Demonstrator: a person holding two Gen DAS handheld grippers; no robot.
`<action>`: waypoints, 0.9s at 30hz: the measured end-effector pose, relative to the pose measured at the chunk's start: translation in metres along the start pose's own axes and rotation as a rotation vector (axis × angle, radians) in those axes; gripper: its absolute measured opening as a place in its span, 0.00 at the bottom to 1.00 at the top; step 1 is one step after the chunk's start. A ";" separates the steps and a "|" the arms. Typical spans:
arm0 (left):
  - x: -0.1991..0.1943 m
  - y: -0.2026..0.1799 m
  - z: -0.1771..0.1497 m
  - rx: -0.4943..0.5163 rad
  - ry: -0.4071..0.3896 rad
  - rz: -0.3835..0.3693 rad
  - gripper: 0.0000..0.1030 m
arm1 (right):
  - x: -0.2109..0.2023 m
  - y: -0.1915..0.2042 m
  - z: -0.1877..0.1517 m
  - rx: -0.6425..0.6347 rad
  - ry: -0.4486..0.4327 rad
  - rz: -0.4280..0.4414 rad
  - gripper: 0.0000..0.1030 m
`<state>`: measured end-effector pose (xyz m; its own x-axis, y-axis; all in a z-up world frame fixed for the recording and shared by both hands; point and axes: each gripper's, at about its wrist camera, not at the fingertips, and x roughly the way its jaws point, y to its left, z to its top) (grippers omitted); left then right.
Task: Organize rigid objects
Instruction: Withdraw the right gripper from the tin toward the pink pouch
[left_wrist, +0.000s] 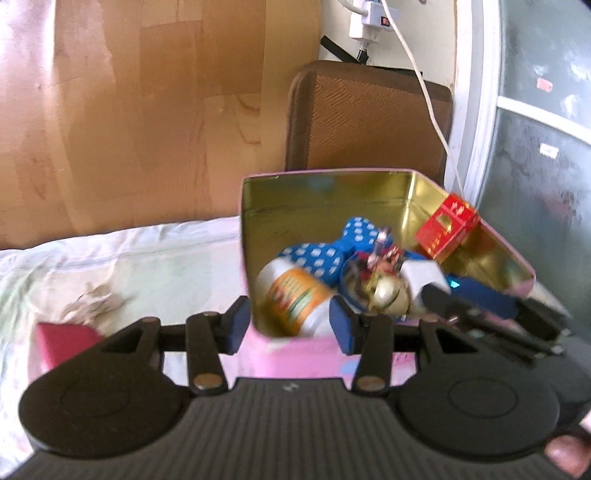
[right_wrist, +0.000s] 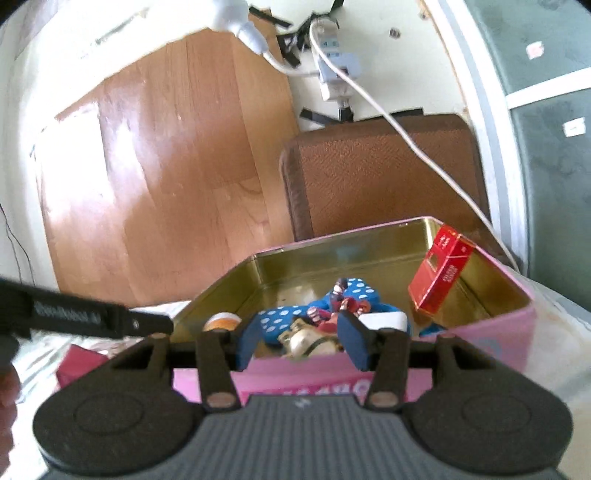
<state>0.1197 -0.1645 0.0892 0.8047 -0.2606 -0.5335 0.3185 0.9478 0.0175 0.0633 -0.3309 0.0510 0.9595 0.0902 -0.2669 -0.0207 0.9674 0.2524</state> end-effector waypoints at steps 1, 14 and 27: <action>-0.004 0.002 -0.006 0.007 0.002 0.006 0.49 | -0.009 0.002 -0.002 0.004 -0.004 -0.001 0.46; -0.044 0.023 -0.052 0.017 -0.011 0.042 0.51 | -0.063 0.034 -0.013 0.076 0.007 0.060 0.51; -0.055 0.044 -0.075 0.003 -0.019 0.073 0.55 | -0.064 0.063 -0.022 0.072 0.051 0.079 0.51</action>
<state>0.0523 -0.0943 0.0562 0.8348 -0.1944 -0.5150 0.2603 0.9638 0.0582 -0.0059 -0.2702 0.0633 0.9400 0.1790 -0.2905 -0.0735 0.9375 0.3401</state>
